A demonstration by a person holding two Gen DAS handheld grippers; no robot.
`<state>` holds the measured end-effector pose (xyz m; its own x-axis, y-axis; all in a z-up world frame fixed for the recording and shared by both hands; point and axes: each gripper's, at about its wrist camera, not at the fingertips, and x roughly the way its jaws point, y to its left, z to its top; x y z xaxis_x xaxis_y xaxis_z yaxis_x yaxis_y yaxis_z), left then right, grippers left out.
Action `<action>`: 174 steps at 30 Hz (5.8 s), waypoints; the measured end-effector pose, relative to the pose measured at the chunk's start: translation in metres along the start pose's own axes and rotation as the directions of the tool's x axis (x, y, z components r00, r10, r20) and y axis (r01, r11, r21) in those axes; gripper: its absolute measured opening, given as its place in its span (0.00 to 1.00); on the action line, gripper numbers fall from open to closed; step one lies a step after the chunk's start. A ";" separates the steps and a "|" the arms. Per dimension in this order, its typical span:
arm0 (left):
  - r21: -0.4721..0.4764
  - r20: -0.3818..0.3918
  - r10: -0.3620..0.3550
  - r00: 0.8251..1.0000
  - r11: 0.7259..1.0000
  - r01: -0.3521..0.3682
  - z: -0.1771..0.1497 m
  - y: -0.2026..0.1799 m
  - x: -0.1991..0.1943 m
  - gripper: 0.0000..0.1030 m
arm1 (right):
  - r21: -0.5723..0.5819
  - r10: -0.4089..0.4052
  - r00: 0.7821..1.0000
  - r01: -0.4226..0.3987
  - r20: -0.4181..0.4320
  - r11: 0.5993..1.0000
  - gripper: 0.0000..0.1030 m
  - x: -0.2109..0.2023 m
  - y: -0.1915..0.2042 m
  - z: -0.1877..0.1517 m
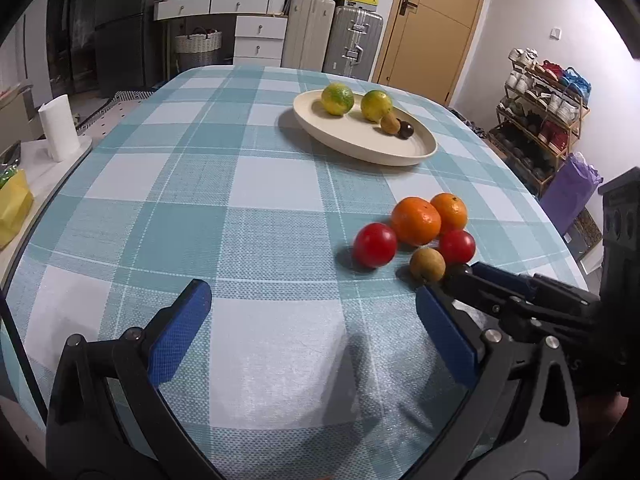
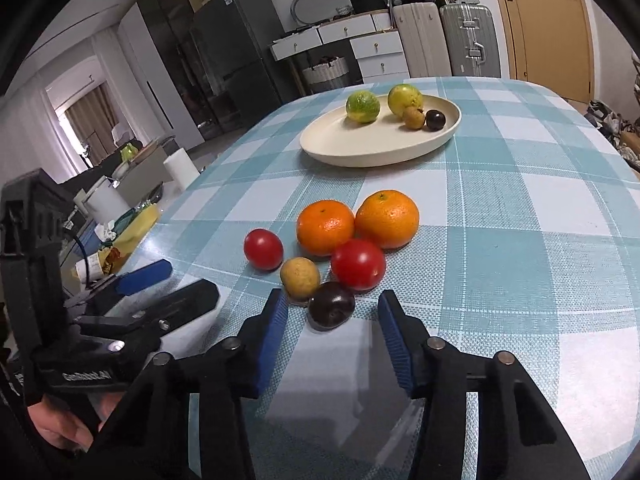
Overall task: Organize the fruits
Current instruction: 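Move both grippers back toward the remaining fruits and approach the plum, then grasp the dark plum with the right gripper while the left approaches a red tomato, then grasp the red tomato with the left gripper while the right carries the plum to the plate, then open both grippers to drop the plum and tomato onto the plate, then move both grippers back to the remaining fruits on the cloth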
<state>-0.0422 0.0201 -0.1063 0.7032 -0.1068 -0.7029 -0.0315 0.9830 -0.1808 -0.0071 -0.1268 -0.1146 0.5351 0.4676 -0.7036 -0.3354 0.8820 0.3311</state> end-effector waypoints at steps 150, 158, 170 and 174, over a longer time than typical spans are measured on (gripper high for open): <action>-0.015 -0.080 -0.327 0.942 0.945 0.327 0.209 -0.006 0.201 0.47 | 0.003 0.113 0.986 -0.115 0.124 0.993 0.55 0.102 -0.071 0.192; 0.008 -0.043 -0.325 0.945 0.945 0.326 0.209 -0.007 0.187 0.63 | 0.026 0.128 0.973 -0.136 0.194 0.990 0.65 0.084 -0.078 0.195; -0.038 -0.054 -0.299 0.953 0.954 0.298 0.212 -0.005 0.160 0.72 | 0.050 0.093 0.966 -0.108 0.240 0.993 0.78 0.056 -0.078 0.198; -0.040 -0.018 -0.303 0.953 0.952 0.302 0.197 -0.003 0.133 0.79 | 0.040 0.091 0.962 -0.105 0.259 0.994 0.81 0.032 -0.074 0.184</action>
<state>0.1912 0.0321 -0.0631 0.6670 -0.4024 -0.6270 0.1545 0.8980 -0.4119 0.1776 -0.1659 -0.0461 0.6845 0.5454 -0.4837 -0.3586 0.8297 0.4279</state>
